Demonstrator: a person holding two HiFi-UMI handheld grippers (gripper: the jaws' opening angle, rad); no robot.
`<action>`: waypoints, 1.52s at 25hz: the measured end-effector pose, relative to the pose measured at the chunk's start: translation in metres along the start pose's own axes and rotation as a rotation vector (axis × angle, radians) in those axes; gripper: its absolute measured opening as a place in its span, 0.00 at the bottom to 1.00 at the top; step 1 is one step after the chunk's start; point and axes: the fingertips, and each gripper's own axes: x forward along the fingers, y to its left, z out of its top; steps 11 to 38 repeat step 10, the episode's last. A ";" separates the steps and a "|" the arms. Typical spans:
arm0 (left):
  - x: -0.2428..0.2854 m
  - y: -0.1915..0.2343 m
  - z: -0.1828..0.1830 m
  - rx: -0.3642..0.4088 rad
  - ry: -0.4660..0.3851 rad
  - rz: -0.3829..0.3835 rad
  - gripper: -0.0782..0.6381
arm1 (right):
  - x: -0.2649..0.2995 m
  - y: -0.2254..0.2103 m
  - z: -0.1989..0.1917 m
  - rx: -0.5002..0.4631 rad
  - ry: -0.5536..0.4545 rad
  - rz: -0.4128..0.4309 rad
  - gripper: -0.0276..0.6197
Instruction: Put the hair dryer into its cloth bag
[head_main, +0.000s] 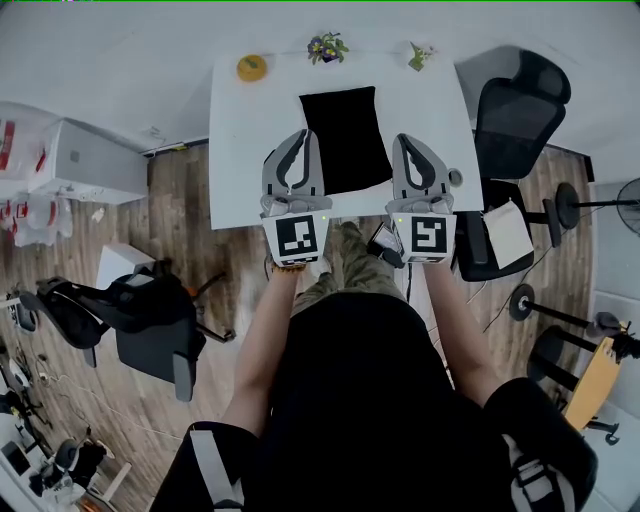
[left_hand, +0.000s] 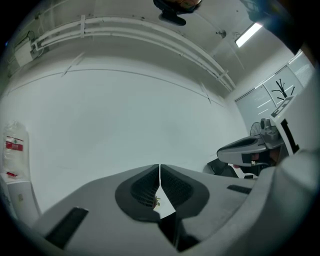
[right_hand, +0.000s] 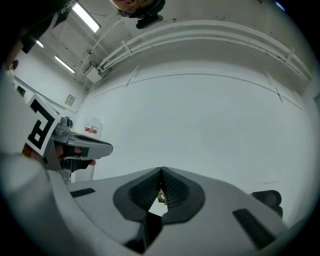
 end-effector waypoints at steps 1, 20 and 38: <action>0.003 0.001 -0.003 0.000 0.007 0.001 0.15 | 0.004 -0.003 -0.004 0.002 0.004 0.000 0.09; 0.054 0.010 -0.044 0.004 0.094 -0.002 0.15 | 0.058 -0.030 -0.053 0.037 0.069 0.050 0.09; 0.054 0.010 -0.044 0.004 0.094 -0.002 0.15 | 0.058 -0.030 -0.053 0.037 0.069 0.050 0.09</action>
